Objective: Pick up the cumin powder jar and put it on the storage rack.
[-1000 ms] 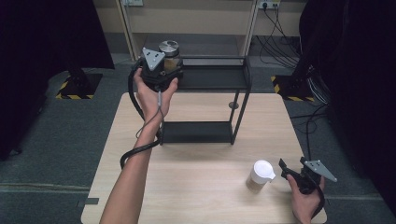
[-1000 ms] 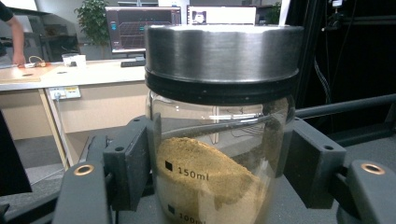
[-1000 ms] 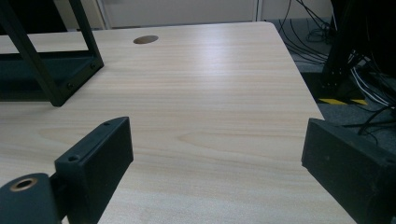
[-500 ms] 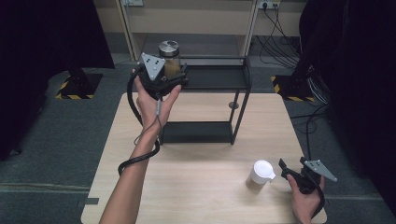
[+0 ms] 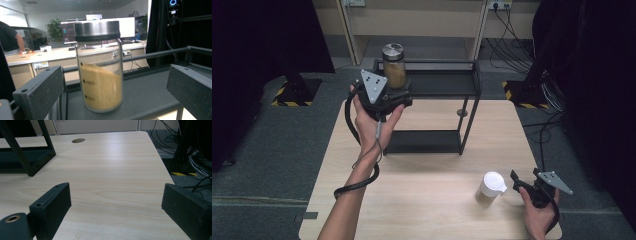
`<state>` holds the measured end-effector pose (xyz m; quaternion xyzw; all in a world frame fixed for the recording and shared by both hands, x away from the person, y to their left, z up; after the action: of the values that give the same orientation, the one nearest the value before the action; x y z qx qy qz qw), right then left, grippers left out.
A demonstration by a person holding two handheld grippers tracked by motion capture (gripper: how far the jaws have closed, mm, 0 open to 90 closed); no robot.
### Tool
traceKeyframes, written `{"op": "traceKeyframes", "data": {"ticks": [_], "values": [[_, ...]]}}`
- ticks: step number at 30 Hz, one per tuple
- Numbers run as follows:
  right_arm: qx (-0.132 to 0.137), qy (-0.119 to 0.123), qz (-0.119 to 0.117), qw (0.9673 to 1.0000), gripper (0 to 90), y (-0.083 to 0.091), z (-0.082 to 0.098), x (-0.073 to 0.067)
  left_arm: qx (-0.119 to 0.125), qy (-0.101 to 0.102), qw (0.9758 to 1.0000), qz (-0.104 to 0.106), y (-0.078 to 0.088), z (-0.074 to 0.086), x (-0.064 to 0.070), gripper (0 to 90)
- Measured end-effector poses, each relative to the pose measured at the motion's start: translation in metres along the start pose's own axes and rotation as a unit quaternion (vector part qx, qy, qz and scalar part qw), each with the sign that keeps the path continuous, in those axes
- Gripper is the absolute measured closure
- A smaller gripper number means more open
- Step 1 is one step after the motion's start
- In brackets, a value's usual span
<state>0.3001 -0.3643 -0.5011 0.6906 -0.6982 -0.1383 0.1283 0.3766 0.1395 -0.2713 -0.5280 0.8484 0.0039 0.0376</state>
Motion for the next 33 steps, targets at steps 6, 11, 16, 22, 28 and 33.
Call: {"op": "traceKeyframes", "data": {"ticks": [6, 11, 16, 22, 28, 33], "values": [[-0.001, 0.000, 0.000, 1.0000, 9.1, 0.000, 0.000, 0.000, 0.005, -0.008, 1.0000, 0.001, 0.014, 0.014, 0.007, 0.3], [0.000, 0.000, 0.000, 1.0000, 9.1, 0.000, 0.000, 0.000, 0.000, -0.004, 1.0000, -0.002, 0.017, 0.021, 0.004, 0.3], [0.000, 0.000, 0.000, 1.0000, 9.1, 0.000, 0.000, 0.000, -0.003, -0.008, 1.0000, 0.000, 0.022, 0.027, 0.004, 0.3], [0.000, 0.001, 0.000, 1.0000, 9.1, 0.000, 0.000, 0.000, 0.002, -0.014, 0.9999, 0.009, 0.036, 0.037, 0.009, 0.3], [0.001, 0.002, 0.001, 1.0000, 9.1, 0.000, 0.000, -0.001, -0.001, -0.013, 0.9999, 0.008, 0.041, 0.046, 0.006, 0.3], [0.000, 0.003, 0.001, 1.0000, 9.1, 0.000, 0.000, -0.001, -0.001, -0.022, 0.9996, 0.015, 0.046, 0.054, 0.007, 0.3]]}}
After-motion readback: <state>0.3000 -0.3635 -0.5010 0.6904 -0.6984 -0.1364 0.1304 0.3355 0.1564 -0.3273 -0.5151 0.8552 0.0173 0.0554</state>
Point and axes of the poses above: each handheld gripper's, and its own axes: y roughly backward along the jaws, z roughly out of its underside, x roughly to its right, the point moved 9 cm from there along -y, roughly forward along the jaws, and after that the axes turned 11 degrees about z, right-handed, at the moved point
